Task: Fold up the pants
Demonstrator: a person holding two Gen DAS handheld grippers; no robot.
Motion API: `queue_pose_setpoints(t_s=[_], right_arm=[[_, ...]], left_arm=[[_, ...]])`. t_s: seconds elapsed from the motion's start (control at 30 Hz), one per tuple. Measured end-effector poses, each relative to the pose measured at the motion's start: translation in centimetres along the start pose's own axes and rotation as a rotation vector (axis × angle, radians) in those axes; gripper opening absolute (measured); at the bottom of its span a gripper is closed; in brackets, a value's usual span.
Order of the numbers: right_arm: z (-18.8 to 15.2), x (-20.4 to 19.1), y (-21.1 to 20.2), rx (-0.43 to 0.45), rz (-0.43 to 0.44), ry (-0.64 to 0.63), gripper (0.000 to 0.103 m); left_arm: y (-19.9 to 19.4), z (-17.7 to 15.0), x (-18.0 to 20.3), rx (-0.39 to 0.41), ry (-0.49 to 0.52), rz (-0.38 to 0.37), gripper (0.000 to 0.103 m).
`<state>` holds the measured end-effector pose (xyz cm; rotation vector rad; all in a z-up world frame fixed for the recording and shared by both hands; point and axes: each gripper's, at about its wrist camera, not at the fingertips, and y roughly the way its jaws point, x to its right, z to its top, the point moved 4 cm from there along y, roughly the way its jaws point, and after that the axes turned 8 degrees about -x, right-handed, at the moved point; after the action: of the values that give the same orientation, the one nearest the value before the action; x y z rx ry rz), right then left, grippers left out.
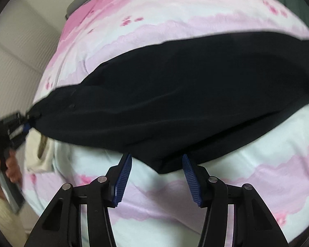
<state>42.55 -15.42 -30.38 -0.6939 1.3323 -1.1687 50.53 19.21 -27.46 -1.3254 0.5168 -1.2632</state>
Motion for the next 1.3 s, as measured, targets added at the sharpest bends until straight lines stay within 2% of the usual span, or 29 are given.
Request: queue_pose_setpoints(t_s=[0.13, 0.23, 0.27, 0.4, 0.5, 0.7, 0.77, 0.83, 0.87, 0.93, 0.97, 1.0, 1.07, 1.13, 1.3], right_arm=[[0.9, 0.1, 2.6, -0.049, 0.085, 0.035, 0.053], [0.8, 0.1, 4.1, -0.095, 0.099, 0.042, 0.018], [0.4, -0.1, 4.0, -0.091, 0.08, 0.023, 0.016], [-2.6, -1.5, 2.7, -0.07, 0.031, -0.026, 0.015], [-3.9, -1.6, 4.6, -0.108, -0.008, -0.011, 0.014], [-4.0, -1.1, 8.5, -0.182, -0.05, 0.047, 0.014], [-4.0, -1.1, 8.8, -0.192, -0.057, 0.049, 0.014], [-4.0, -1.5, 9.0, -0.207, -0.096, 0.033, 0.018], [-3.9, -1.5, 9.0, -0.216, -0.118, 0.027, 0.026], [-4.4, -1.7, 8.7, -0.226, -0.17, 0.011, 0.034], [-4.7, -1.9, 8.1, -0.218, -0.204, -0.007, 0.038], [-5.3, -1.8, 7.5, -0.214, -0.225, -0.022, 0.04], [-6.0, -2.3, 6.1, -0.193, -0.26, -0.045, 0.052], [-6.6, -2.8, 4.5, -0.166, -0.266, -0.049, 0.058], [-6.7, -2.9, -0.8, -0.097, -0.217, -0.009, 0.059]], left_arm=[[0.9, -1.0, -1.4, -0.039, -0.022, 0.012, 0.02], [1.8, -2.0, -2.8, -0.067, -0.036, 0.043, 0.02], [2.2, -2.5, -3.4, -0.077, -0.035, 0.062, 0.021], [4.1, -4.3, -5.7, -0.129, -0.055, 0.106, 0.021], [5.5, -5.3, -7.4, -0.177, -0.1, 0.101, 0.021], [7.0, -5.8, -7.8, -0.219, -0.081, 0.127, 0.024], [7.2, -5.8, -7.7, -0.225, -0.059, 0.143, 0.03], [6.8, -5.6, -7.6, -0.216, -0.021, 0.194, 0.047], [6.3, -5.5, -7.6, -0.196, 0.006, 0.244, 0.055], [4.5, -5.2, -7.0, -0.138, 0.091, 0.327, 0.055], [3.3, -5.2, -6.5, -0.115, 0.139, 0.335, 0.057], [2.3, -5.3, -6.0, -0.098, 0.178, 0.331, 0.058], [0.5, -5.7, -4.9, -0.07, 0.238, 0.317, 0.059], [-1.8, -6.3, -3.4, -0.032, 0.306, 0.289, 0.063], [-5.9, -7.9, 1.0, 0.022, 0.407, 0.2, 0.067]])
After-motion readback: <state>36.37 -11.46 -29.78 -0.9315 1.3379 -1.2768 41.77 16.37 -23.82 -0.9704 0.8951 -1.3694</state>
